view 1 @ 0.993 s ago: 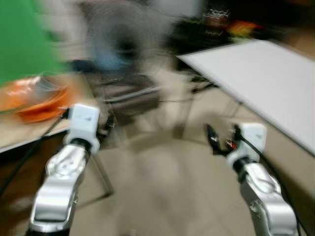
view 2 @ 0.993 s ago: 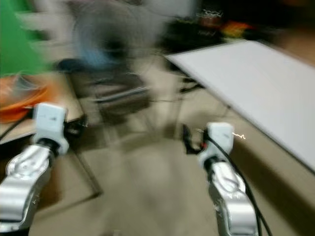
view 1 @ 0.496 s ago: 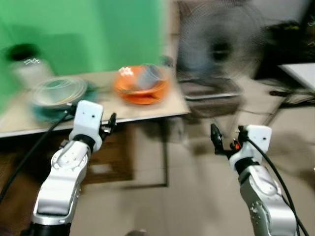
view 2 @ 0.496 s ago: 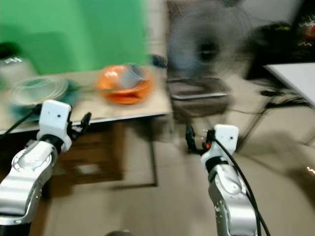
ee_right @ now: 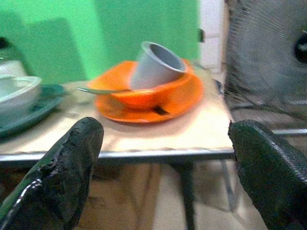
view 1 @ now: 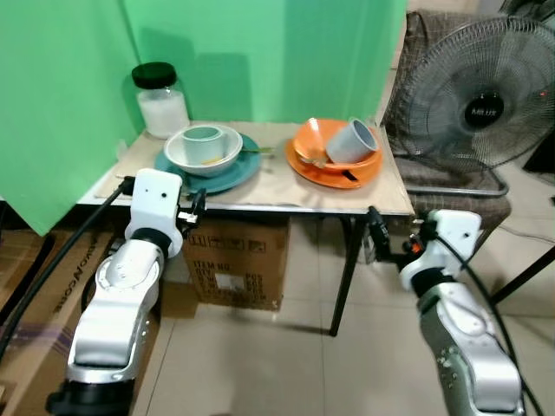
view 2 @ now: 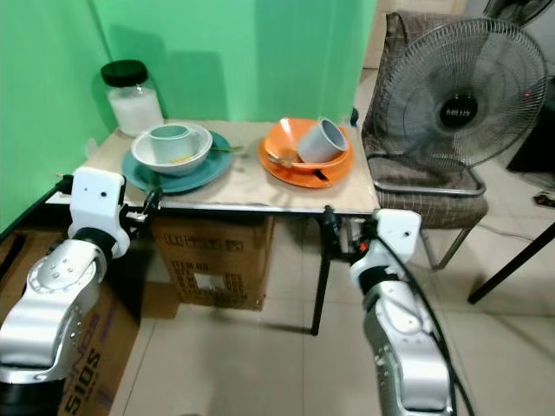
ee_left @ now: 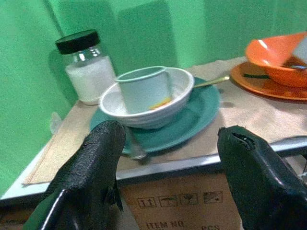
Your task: Setting the table
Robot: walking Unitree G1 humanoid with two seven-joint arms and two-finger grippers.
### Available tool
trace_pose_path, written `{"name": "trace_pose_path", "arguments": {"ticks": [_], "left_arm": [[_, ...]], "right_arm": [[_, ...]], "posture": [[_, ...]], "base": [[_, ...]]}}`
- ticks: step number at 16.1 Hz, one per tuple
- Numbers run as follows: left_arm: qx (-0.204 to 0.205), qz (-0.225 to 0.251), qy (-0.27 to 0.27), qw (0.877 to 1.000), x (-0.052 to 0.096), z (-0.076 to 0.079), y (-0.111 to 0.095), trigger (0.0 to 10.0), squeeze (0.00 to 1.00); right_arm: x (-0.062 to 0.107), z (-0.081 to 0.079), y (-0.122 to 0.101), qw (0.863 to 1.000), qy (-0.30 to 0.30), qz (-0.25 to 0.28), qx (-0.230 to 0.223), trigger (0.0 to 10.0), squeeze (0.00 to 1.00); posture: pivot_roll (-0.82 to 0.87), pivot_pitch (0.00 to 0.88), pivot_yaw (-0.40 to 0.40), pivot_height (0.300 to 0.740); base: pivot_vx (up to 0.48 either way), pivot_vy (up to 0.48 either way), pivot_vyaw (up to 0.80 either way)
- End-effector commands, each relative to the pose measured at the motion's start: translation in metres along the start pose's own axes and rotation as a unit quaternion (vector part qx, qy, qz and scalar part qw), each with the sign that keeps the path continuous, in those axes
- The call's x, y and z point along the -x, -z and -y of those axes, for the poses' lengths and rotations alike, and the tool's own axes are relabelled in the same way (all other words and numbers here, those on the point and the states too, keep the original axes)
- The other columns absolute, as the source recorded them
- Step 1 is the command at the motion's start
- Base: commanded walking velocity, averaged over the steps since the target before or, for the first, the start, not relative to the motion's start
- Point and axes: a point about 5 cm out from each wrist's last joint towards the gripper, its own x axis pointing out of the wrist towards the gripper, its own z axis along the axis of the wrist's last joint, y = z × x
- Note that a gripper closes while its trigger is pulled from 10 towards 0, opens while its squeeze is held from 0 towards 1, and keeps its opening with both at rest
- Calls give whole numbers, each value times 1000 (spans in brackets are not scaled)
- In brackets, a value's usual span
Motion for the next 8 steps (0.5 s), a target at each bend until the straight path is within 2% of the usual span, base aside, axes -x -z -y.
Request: {"name": "trace_pose_path", "arguments": {"ticks": [1, 4, 6, 7, 8], "left_arm": [[-3, 2, 1, 1000, -3, 3, -2, 10000, 357], [-1, 7, -13, 1000, -1, 4, -2, 10000, 0], [-8, 18, -13, 1000, 1, 2, -6, 10000, 0], [-3, 17, -15, 1000, 2, 1, -5, 10000, 67], [3, 15, -16, 1000, 3, 3, -4, 10000, 871]], "right_arm": [[0, 5, -3, 1000, 13, 3, -2, 10000, 0], [-3, 6, -5, 1000, 7, 2, 26, 10000, 0], [-6, 5, -3, 1000, 5, -2, 22, 10000, 0], [-7, 6, -2, 1000, 9, -6, 15, 10000, 0], [-8, 8, -2, 1000, 13, -7, 9, 10000, 0]], "posture": [[33, 0, 28, 740], [42, 0, -21, 740], [45, 0, -29, 740], [48, 0, -38, 740], [50, 0, -43, 740]], "base": [[0, 0, 0], [0, 0, 0], [0, 0, 0], [0, 0, 0], [0, 0, -775]]}}
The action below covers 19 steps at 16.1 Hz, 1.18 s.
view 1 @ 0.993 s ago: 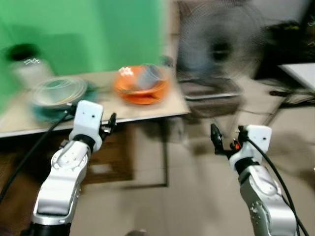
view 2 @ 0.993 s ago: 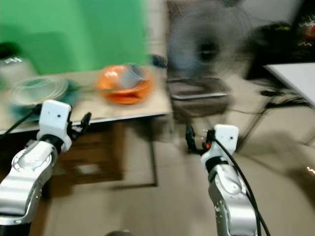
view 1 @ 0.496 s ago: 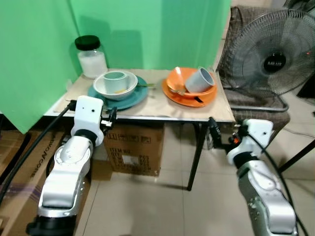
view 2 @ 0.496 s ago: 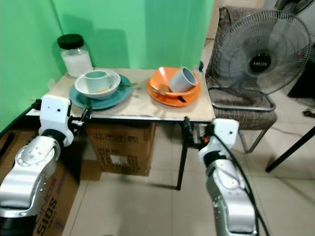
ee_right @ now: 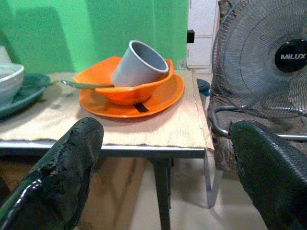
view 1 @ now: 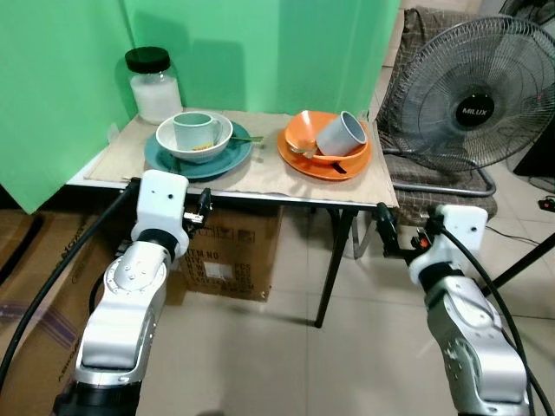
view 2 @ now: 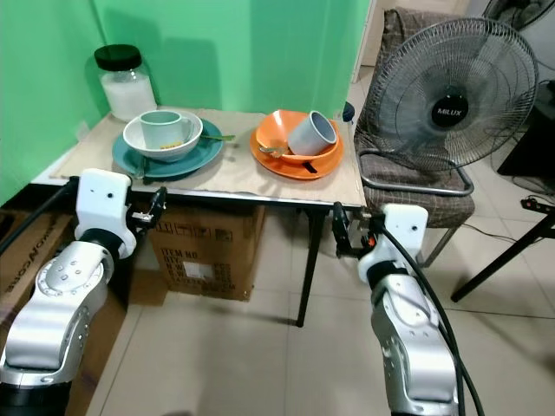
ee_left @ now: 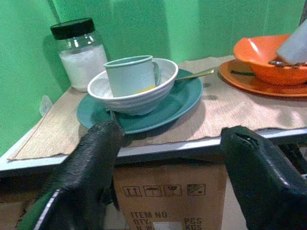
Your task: Setting the table
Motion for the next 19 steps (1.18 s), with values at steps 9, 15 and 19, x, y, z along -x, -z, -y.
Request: {"name": "trace_pose_path", "arguments": {"ticks": [9, 15, 19], "left_arm": [[-28, 30, 24, 999, -7, 4, -14, 10000, 914], [-26, 33, 31, 999, -11, -1, -19, 10000, 922], [-7, 33, 28, 999, -14, -4, -20, 10000, 929]], "right_arm": [[1, 4, 0, 1000, 20, 1, -9, 10000, 0], [-1, 0, -3, 1000, 16, 17, -5, 10000, 0], [-3, -1, -12, 999, 13, 33, -2, 10000, 0]], "posture": [[45, 0, 5, 740], [61, 0, 29, 740], [56, 0, 29, 740]], "base": [[227, 0, -258], [262, 0, 0], [295, 0, 0]]}}
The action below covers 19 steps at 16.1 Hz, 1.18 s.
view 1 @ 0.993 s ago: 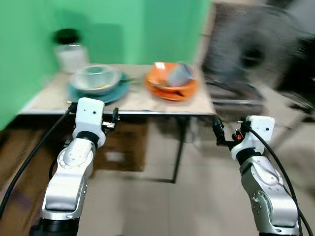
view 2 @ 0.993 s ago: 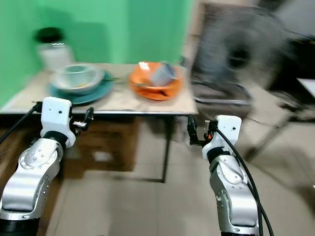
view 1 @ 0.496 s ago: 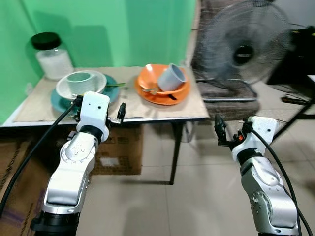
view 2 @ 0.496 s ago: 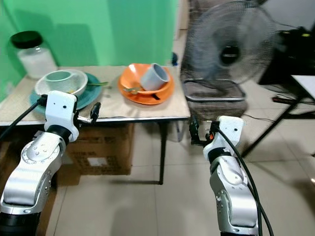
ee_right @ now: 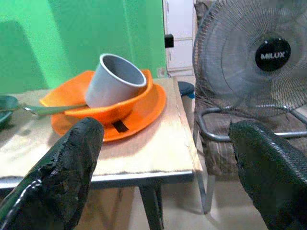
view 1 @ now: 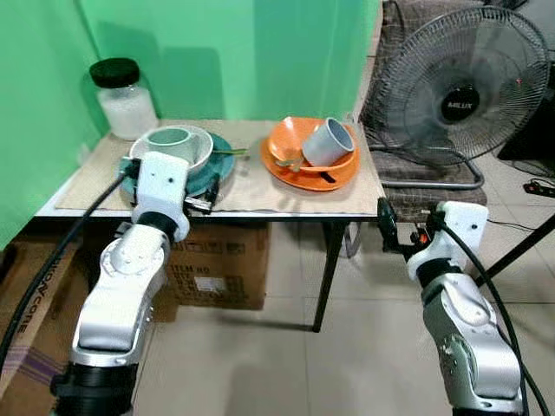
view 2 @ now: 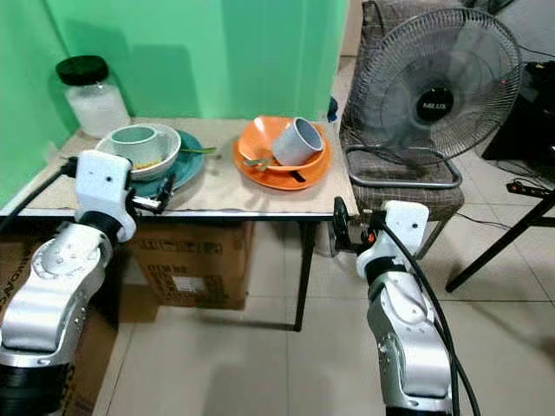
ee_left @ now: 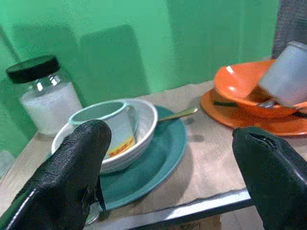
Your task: Setting the table
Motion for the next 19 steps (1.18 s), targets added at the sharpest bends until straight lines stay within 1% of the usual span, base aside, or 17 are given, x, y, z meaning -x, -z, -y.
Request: {"name": "trace_pose_path", "arguments": {"ticks": [1, 3, 6, 8, 9, 10, 14, 16, 19], "left_arm": [[5, -2, 2, 1000, -2, 0, 0, 10000, 929], [12, -3, 5, 1000, -1, 4, 1, 10000, 933], [14, -1, 6, 1000, -3, 4, 0, 10000, 933], [10, 2, 11, 1000, -4, 6, -1, 10000, 925], [8, 5, 13, 1000, -5, 7, -2, 10000, 925], [5, 7, 16, 1000, -6, 7, -4, 10000, 922], [4, 10, 19, 1000, -8, 8, -5, 10000, 922], [5, 9, 19, 1000, -8, 8, -5, 10000, 922], [11, 7, 12, 1000, -5, 7, -3, 10000, 925]], "right_arm": [[-1, 0, -10, 1000, -2, 17, 6, 10000, 0], [-2, 1, -12, 1000, 4, 17, 5, 10000, 0], [0, 0, -8, 1000, 6, 7, -9, 10000, 0], [2, 1, -7, 1000, 5, 7, -3, 10000, 0], [2, 2, -8, 1000, 10, 11, -8, 10000, 0], [2, 4, -10, 1000, 18, 16, -4, 10000, 0], [2, 3, -9, 1000, 20, 7, -5, 10000, 0], [3, 3, -10, 1000, 13, 13, -9, 10000, 0], [0, -4, -13, 1000, -15, 17, 15, 10000, 0]], "posture": [[56, 0, 29, 740], [50, 0, 23, 740], [42, 0, 26, 740], [36, 0, 33, 740], [35, 0, 37, 740], [31, 0, 42, 740], [29, 0, 47, 740], [31, 0, 40, 740], [39, 0, 22, 740]], "base": [[315, 0, 0], [322, 0, 0], [344, 0, 0], [349, 0, -800], [345, 0, -800], [345, 0, 0], [344, 0, 0], [336, 0, 0], [328, 0, 0]]}}
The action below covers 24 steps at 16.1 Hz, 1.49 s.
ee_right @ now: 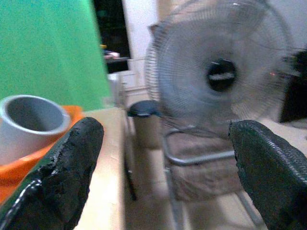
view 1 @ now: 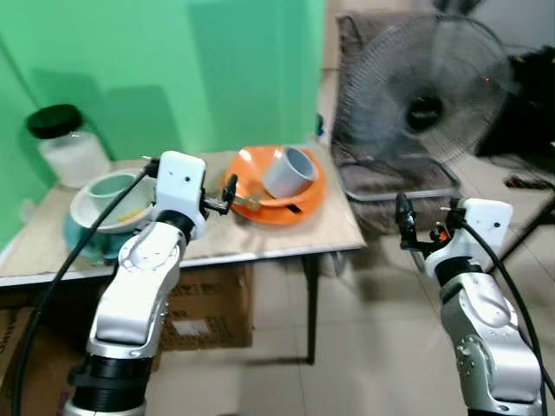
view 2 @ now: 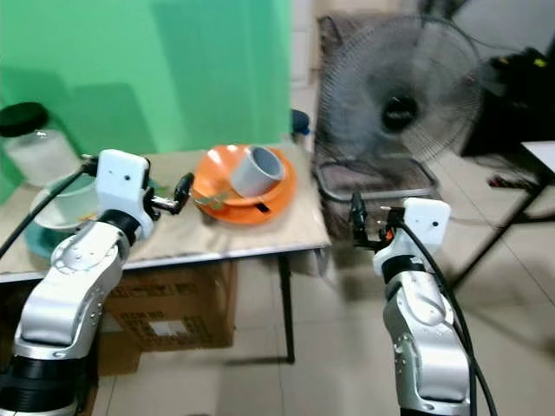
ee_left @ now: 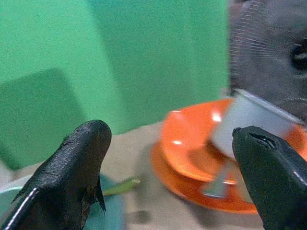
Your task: Setting the table
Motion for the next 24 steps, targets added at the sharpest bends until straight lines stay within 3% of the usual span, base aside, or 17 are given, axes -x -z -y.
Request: {"name": "trace_pose_path", "arguments": {"ticks": [1, 7, 9, 12, 20, 24], "left_arm": [[-5, -5, -19, 1000, 3, -8, 2, 10000, 922], [2, -3, -35, 999, 7, -11, 3, 10000, 886], [-9, 1, -42, 999, 7, -13, 2, 10000, 569], [-29, -1, -48, 998, 6, -13, 2, 10000, 573], [-34, 0, -51, 998, 6, -15, 2, 10000, 569], [-37, -8, -23, 999, 8, -7, 6, 10000, 490]], "right_arm": [[-3, -13, -4, 1000, -29, 6, 0, 10000, 0], [-10, -19, -3, 999, -50, 5, 0, 10000, 0], [-10, -20, -2, 999, -51, 3, 2, 10000, 0], [-11, -19, 0, 999, -48, 1, -5, 10000, 0], [-14, -23, 3, 998, -65, -8, -2, 10000, 0], [-13, -27, 5, 997, -74, -13, -30, 10000, 0]], "posture": [[41, 0, 17, 740], [57, 0, -1, 740], [62, 0, -3, 740], [60, 0, 0, 740], [68, 0, -9, 740], [70, 0, -23, 740]], "base": [[326, 0, 0], [258, 0, 0], [0, 0, 0], [0, -144, 533], [0, -423, 800], [0, 0, 0]]}}
